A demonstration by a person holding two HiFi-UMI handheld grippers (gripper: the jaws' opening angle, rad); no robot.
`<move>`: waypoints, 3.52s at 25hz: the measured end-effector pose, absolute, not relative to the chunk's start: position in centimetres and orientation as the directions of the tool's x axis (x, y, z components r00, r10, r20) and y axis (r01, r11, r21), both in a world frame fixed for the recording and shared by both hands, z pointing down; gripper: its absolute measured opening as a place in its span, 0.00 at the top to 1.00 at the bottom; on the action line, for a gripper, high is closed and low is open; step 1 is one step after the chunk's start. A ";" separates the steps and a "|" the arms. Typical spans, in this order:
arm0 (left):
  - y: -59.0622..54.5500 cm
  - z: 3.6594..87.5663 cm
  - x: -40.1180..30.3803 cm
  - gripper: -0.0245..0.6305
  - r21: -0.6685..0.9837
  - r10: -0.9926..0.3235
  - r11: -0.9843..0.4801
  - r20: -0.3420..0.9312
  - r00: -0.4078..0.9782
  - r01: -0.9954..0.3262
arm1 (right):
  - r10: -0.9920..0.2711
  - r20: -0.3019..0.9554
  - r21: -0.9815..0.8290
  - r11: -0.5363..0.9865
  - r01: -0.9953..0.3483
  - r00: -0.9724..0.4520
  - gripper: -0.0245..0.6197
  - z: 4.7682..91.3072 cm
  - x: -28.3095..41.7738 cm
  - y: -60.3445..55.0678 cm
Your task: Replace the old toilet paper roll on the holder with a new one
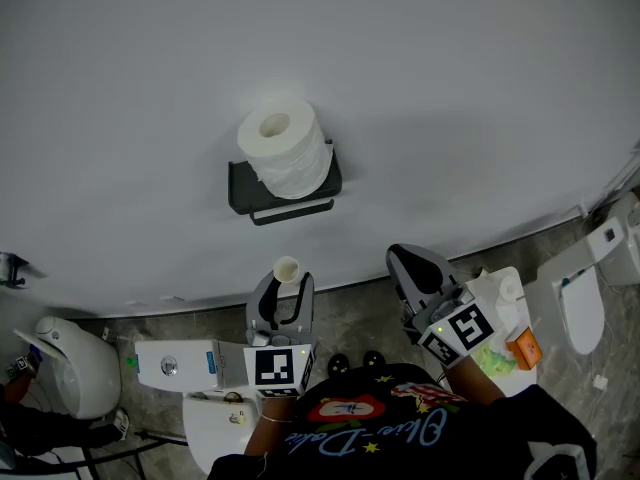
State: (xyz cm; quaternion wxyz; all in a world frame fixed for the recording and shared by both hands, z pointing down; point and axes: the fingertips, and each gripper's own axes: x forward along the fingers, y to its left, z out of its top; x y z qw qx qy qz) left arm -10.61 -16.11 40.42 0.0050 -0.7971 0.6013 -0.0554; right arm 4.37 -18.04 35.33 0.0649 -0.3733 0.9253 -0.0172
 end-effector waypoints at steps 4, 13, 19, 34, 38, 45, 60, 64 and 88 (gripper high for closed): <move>-16.5 40.4 -10.1 0.70 -0.073 -0.955 -0.292 0.082 0.286 -0.954 | -0.702 -0.104 -0.082 0.712 -0.698 -0.704 0.94 35.5 4.7 -18.2; -17.1 40.2 -10.1 0.70 -0.068 -0.952 -0.299 0.083 0.293 -0.952 | -0.558 -0.096 0.063 0.823 -0.565 -0.824 0.94 33.2 2.3 -18.0; -17.1 39.7 -10.6 0.70 -0.055 -0.956 -0.289 0.061 0.285 -0.956 | -0.263 0.106 0.369 0.906 -0.208 -0.959 0.94 25.2 -1.6 -18.8; -14.6 39.8 -14.9 0.70 0.034 -0.984 -0.177 0.024 0.178 -0.984 | -0.161 0.849 0.494 0.580 0.648 -0.502 0.65 22.3 -9.4 -23.5; -14.0 39.7 -16.1 0.70 0.040 -0.990 -0.137 0.021 0.138 -0.990 | -0.143 0.913 0.382 0.628 0.678 -0.381 0.64 24.0 -9.8 -24.0; -13.7 40.1 -16.8 0.70 0.057 -0.992 -0.122 0.030 0.123 -0.991 | -0.148 0.930 0.353 0.615 0.705 -0.337 0.63 25.5 -9.6 -24.8; -15.2 39.4 -14.2 0.70 0.031 -0.974 -0.221 0.034 0.222 -0.975 | -0.052 0.495 0.502 0.831 0.237 -0.867 0.66 21.5 -3.5 -21.5; -15.8 39.1 -12.7 0.70 0.018 -0.966 -0.257 0.034 0.257 -0.966 | -0.112 0.208 0.390 0.921 -0.022 -0.972 0.67 20.9 0.7 -21.0; -15.1 39.2 -12.9 0.70 -0.004 -0.976 -0.209 0.065 0.208 -0.978 | -0.168 -0.115 -0.238 0.961 -0.137 -0.979 0.68 37.2 0.2 -25.4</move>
